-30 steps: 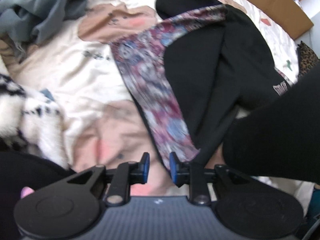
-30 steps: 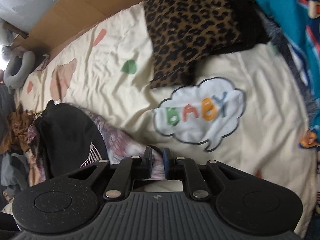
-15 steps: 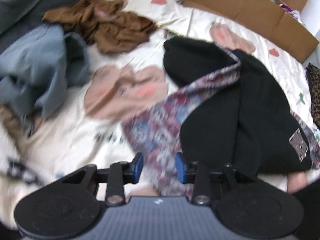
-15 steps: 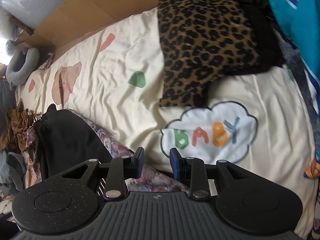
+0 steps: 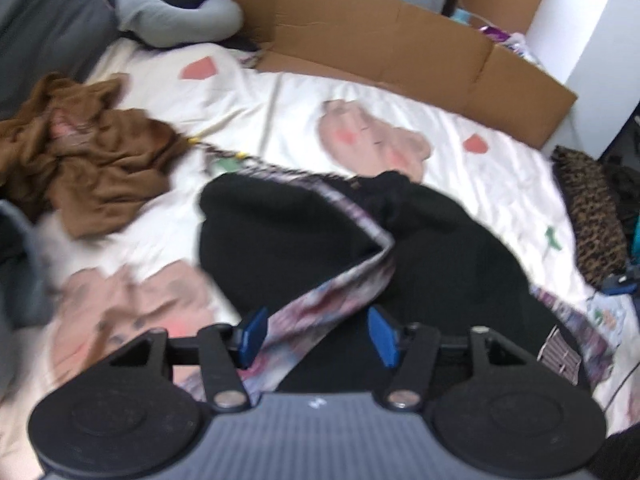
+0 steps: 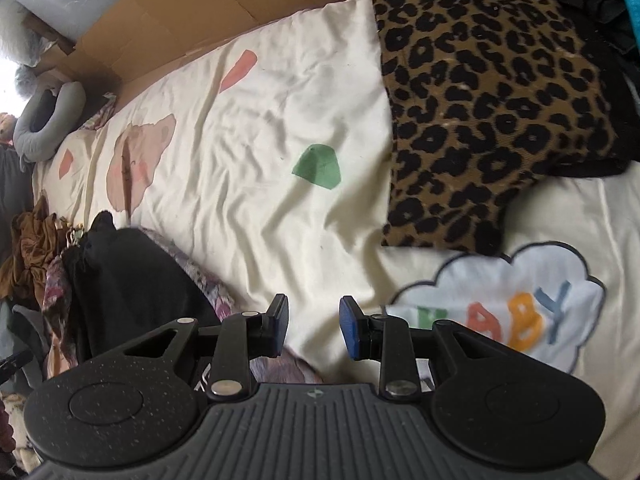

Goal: Fold clothes
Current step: 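Move the left gripper to the bear-print lining edge and close on it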

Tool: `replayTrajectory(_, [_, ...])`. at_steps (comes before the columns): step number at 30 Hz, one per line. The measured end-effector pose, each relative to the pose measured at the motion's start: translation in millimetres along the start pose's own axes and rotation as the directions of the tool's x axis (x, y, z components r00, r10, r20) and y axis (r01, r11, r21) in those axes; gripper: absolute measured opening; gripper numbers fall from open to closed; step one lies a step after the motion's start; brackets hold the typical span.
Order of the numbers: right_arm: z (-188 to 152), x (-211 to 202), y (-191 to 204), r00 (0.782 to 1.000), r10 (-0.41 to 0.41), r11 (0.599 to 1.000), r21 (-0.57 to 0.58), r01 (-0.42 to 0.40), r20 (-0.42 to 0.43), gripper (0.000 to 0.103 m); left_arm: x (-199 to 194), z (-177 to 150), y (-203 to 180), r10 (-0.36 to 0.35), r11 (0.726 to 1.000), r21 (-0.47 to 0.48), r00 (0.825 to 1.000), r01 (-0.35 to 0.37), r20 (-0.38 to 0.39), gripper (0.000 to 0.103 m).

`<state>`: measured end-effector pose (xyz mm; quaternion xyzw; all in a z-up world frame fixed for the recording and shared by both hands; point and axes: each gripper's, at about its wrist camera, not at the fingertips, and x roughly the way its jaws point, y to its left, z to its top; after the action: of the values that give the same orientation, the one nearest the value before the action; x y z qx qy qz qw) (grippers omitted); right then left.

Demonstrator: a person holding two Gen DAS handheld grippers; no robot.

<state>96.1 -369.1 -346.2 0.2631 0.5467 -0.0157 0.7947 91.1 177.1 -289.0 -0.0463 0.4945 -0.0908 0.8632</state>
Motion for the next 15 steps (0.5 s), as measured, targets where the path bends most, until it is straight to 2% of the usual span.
replayTrajectory(1, [3, 4, 2, 1.000, 0.002, 1.000, -0.005, -0.002, 0.003, 0.030, 6, 4, -2, -0.020, 1.000, -0.003, 1.000, 0.020, 0.004, 0.059])
replayTrajectory(3, [8, 12, 6, 1.000, 0.007, 1.000, -0.018, -0.006, 0.008, 0.030, 16, 9, -7, -0.054, 0.999, -0.002, 0.998, 0.054, 0.016, 0.068])
replayTrajectory(5, [14, 20, 10, 1.000, 0.015, 1.000, -0.026, -0.014, 0.010, 0.031, 26, 13, -12, -0.082, 0.997, 0.014, 0.996, 0.082, 0.021, 0.073])
replayTrajectory(7, [19, 29, 14, 1.000, 0.023, 0.999, -0.036, -0.023, 0.009, 0.030, 37, 16, -15, -0.093, 0.996, 0.021, 0.996, 0.092, 0.020, 0.073])
replayTrajectory(10, [25, 44, 23, 0.999, 0.037, 0.998, -0.054, -0.037, 0.005, 0.031, 53, 21, -13, -0.098, 0.995, -0.034, 0.995, 0.098, 0.013, 0.072])
replayTrajectory(15, [25, 61, 44, 0.998, 0.063, 0.991, -0.116, -0.066, -0.027, 0.030, 67, 25, -11, -0.106, 0.988, -0.108, 0.994, 0.107, 0.013, 0.063])
